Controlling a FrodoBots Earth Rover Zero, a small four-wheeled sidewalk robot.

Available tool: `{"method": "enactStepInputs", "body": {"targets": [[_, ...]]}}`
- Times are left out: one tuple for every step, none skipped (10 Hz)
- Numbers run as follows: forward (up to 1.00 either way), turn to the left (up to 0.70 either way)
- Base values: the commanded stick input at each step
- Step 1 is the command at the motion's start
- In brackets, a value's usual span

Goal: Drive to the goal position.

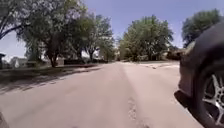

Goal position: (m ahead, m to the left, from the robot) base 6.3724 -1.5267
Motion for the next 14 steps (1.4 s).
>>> {"method": "enactStepInputs", "body": {"targets": [[0.7,-0.18],[0.7,0.0],[0.7,0.0],[0.7,0.0],[0.7,0.0],[0.7,0.0],[0.7,0.0],[0.7,0.0],[0.7,0.0],[0.7,0.0],[0.7,-0.13],[0.7,-0.35],[0.7,-0.35],[0.7,-0.35]]}}
